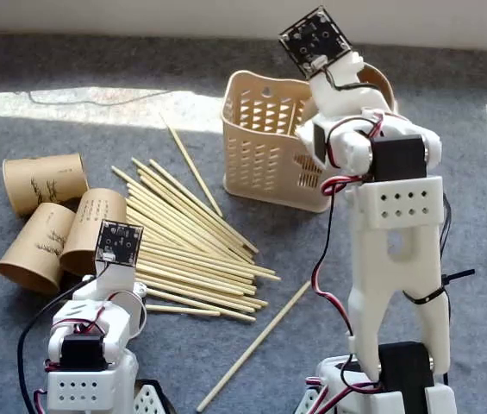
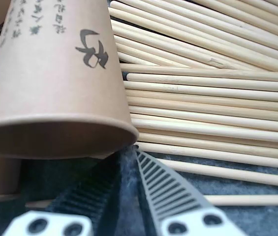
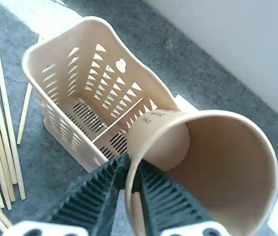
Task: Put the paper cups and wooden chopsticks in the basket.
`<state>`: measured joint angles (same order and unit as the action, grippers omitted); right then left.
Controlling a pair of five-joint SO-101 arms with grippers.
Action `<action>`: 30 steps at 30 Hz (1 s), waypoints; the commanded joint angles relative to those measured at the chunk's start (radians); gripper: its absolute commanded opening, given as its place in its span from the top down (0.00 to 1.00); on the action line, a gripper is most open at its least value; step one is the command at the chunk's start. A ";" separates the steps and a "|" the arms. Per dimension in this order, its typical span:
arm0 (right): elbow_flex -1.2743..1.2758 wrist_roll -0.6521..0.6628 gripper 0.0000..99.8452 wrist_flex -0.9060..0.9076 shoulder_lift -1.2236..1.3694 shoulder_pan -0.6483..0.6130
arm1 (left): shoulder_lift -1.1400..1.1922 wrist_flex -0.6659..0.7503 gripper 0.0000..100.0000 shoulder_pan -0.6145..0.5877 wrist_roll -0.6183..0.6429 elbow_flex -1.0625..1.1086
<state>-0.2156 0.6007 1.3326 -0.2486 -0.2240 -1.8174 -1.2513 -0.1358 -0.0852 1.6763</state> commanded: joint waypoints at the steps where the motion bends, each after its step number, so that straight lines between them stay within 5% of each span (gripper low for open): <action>1: -0.035 0.064 0.99 0.005 -0.001 -0.008 | -0.004 -0.005 1.00 -0.013 -0.003 0.019; 9: -0.041 0.052 0.83 0.074 -0.002 -0.008 | -0.004 -0.005 1.00 -0.013 -0.003 0.019; 17: -0.042 -0.014 0.83 0.073 -0.010 -0.031 | -0.004 -0.005 1.00 -0.013 -0.003 0.019; 24: -0.038 -0.014 1.00 0.133 -0.056 -0.042 | -0.004 -0.005 1.00 -0.013 -0.003 0.019; 30: -0.030 -0.017 0.99 0.240 -0.170 -0.044 | -0.004 -0.005 1.00 -0.013 -0.003 0.019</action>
<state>-0.2156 0.5930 1.5336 -0.3330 -0.2562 -1.8174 -1.2513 -0.1358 -0.0852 1.6763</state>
